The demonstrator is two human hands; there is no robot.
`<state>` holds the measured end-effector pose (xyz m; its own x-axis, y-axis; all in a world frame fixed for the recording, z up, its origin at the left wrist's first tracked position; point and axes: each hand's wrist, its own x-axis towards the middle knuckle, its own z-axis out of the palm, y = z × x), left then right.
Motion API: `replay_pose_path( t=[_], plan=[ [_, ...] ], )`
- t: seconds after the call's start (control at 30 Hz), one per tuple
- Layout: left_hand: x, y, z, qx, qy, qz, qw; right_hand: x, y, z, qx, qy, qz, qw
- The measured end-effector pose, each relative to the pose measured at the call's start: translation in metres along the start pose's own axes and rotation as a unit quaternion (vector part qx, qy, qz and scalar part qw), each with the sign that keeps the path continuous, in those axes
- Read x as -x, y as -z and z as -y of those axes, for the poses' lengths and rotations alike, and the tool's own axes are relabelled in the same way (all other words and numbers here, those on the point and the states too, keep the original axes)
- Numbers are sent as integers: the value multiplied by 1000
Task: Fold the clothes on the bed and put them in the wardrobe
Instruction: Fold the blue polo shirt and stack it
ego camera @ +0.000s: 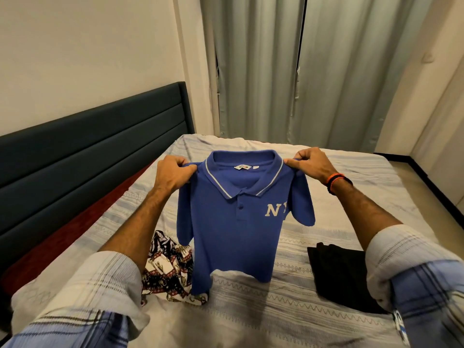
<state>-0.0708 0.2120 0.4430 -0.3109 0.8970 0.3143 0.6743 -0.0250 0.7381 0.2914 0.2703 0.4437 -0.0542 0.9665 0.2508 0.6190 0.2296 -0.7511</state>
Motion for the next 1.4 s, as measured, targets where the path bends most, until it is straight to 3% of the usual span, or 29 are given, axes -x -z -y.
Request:
replay_pose_path(
  t=[0.1,0.27,0.37,0.47,0.6,0.7,0.87,1.0,1.07,1.2,1.3,1.4],
  plan=[
    [-3,1,0,31,2,29,999,-6,5,-6,-34,3,55,998],
    [-9,4,4,54,-3,50,997,-9,0,-8,-92,-12,42,995],
    [-10,10,4,29,-21,66,997,-9,2,-8,-43,16,20,999],
    [-15,17,11,-1,-41,77,996,-7,12,-5,42,69,48,996],
    [-17,17,12,-13,-43,74,996,-10,17,-6,68,80,107,989],
    [-14,10,11,16,-26,46,998,-10,11,-5,52,63,95,992],
    [-8,-4,11,152,10,-11,988,-2,-9,-5,-96,15,0,995],
    [-7,-6,13,196,48,-38,979,2,-21,-3,-135,-5,-46,990],
    [-11,-2,16,220,96,-46,970,0,-18,-6,-129,-47,-47,989],
    [-16,-2,16,200,189,3,962,-12,-18,-17,-153,-216,-65,962],
    [-13,-7,5,198,227,-26,953,-19,-28,-17,-221,-270,-13,937],
    [-11,-10,2,249,248,-52,935,-15,-34,-4,-296,-273,-12,915]
  ],
)
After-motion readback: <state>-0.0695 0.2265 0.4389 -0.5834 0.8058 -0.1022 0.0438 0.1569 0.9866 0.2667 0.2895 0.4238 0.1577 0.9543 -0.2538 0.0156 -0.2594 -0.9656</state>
